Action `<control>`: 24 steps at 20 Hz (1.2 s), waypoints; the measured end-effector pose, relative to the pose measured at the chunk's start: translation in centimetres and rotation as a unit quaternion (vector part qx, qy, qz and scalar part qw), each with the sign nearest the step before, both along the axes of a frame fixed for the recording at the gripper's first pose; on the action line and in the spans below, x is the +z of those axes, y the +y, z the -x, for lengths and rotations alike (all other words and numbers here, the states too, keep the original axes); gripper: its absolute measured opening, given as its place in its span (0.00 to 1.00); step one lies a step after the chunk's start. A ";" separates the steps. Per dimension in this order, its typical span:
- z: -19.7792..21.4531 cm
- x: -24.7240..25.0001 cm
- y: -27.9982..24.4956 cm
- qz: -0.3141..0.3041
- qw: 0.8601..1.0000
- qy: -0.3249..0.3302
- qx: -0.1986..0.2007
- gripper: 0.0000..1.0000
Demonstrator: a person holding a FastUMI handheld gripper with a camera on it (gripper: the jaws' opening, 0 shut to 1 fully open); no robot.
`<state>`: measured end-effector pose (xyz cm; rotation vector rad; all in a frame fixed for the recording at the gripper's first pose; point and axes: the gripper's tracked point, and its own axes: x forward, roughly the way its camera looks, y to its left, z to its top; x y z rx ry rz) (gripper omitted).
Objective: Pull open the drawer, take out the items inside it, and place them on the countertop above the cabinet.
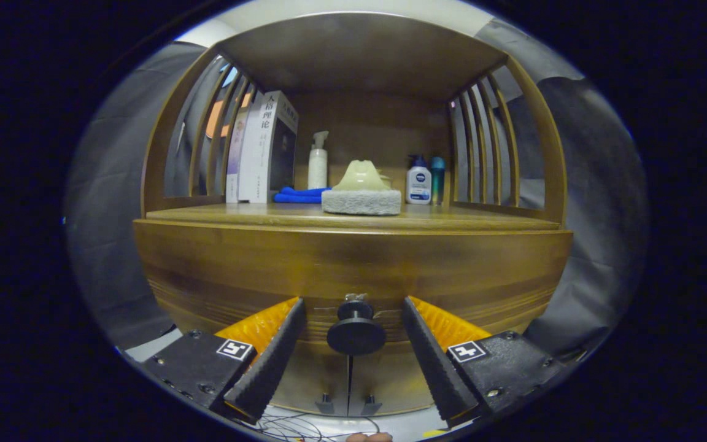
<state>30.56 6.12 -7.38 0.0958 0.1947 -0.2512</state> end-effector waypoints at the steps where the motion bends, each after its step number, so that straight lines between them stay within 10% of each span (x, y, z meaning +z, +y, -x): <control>1: -0.1 0.1 0.0 -0.003 1.000 0.000 0.000 1.00; 12: 0.5 1.2 0.7 -0.019 0.999 -0.011 0.029 1.00; 24: 22.8 9.3 -3.6 0.022 0.987 -0.107 0.117 1.00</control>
